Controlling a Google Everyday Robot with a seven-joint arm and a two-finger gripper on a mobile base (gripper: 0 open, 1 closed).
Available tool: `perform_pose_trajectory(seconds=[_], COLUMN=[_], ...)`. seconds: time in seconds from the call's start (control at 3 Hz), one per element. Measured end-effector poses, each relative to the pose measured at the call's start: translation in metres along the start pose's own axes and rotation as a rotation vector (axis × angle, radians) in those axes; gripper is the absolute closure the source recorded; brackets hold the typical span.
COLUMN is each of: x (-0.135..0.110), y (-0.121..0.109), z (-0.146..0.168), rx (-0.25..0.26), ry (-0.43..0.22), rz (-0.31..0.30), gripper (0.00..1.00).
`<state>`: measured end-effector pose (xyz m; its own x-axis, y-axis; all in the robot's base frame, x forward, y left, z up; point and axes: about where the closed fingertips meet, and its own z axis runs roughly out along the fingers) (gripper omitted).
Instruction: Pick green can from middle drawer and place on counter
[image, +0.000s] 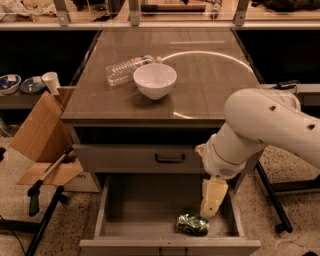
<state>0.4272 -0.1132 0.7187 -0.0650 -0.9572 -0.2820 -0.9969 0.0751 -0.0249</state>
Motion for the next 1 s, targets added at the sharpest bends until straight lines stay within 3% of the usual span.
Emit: perform_pose_trajectory(seconds=[0.67, 1.0], x=[-0.001, -0.001], y=[0.025, 0.027], z=[0.039, 0.065], rx=[0.109, 0.130], ry=[0.011, 0.062], rz=[-0.138, -0.210], gripper=[0.00, 0.00])
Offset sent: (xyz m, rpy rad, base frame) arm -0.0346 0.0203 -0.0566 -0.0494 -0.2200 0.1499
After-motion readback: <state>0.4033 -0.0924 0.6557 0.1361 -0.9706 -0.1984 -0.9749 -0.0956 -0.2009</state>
